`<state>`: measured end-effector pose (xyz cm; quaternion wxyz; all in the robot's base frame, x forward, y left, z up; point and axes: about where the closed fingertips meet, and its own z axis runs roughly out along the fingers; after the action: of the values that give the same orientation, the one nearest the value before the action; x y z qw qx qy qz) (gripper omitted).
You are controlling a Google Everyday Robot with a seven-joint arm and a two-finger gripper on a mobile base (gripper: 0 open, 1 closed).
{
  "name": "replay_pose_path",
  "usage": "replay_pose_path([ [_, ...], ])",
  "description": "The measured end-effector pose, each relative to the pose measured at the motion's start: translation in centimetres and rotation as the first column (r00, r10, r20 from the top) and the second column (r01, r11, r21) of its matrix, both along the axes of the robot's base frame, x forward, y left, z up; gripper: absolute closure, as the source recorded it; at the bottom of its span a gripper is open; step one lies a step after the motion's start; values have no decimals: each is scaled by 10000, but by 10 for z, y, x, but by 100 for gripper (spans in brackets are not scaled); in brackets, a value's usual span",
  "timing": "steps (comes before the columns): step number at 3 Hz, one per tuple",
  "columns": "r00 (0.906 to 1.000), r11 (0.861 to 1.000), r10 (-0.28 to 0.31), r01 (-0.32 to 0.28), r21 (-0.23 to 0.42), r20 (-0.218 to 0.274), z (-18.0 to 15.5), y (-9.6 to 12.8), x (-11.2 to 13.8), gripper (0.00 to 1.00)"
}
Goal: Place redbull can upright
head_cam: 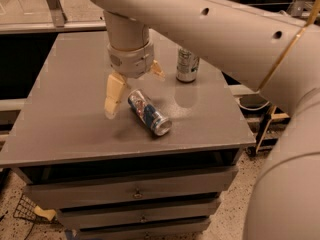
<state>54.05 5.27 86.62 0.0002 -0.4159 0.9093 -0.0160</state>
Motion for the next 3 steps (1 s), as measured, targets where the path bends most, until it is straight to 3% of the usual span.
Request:
replay_pose_path([
  [2, 9987, 9987, -429, 421, -288, -285, -23, 5, -2, 0],
  [3, 9985, 9985, -441, 430, -342, -326, -32, 6, -3, 18],
])
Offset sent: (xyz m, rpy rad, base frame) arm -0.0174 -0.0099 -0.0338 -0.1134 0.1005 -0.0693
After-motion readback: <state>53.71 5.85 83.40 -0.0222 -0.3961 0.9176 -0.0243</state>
